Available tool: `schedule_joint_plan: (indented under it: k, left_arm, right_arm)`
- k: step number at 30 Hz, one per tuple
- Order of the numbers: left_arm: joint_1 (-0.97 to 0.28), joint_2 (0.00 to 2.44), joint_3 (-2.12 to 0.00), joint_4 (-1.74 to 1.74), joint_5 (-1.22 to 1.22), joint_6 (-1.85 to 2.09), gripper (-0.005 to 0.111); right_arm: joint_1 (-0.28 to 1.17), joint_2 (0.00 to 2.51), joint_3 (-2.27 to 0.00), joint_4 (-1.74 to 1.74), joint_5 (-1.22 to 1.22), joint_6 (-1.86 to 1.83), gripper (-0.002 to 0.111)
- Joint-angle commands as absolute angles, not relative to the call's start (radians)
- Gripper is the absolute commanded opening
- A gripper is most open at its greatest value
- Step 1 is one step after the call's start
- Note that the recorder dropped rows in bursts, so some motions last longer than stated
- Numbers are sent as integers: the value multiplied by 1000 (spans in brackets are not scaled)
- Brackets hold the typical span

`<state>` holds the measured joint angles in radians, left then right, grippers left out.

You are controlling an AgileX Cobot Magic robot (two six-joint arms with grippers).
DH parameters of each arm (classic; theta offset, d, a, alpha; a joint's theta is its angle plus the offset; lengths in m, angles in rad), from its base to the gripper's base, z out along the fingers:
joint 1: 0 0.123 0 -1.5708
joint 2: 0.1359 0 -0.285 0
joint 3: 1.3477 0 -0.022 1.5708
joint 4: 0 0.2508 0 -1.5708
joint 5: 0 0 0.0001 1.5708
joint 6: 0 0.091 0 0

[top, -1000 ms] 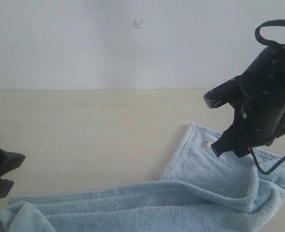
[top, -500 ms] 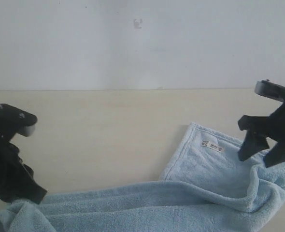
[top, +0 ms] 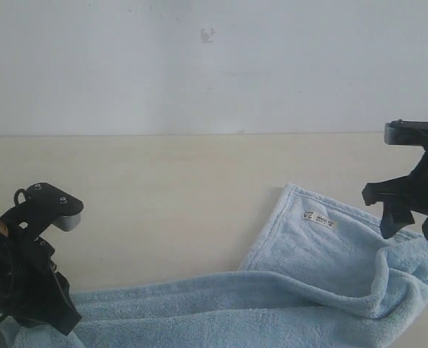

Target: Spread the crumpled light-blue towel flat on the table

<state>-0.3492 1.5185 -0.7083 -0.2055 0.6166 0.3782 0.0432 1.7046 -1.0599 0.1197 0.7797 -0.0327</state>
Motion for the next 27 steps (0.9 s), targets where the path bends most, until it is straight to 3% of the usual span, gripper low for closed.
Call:
schedule_joint_plan:
  k: [1,11,18,27]
  left_arm:
    - [-348,1537,-716,-201,592,383,30]
    - [-348,1532,-734,-120,596,365,30]
    - [-305,1554,-734,285,576,-129,31]
    - [-301,1560,-735,15,621,64,46]
  right_arm:
    - [42,1698,-1059,191,745,-105,58]
    - [40,1698,-1056,-26,706,90,58]
    - [40,1698,-934,-135,583,228,58]
    - [40,1698,-920,-116,567,228,58]
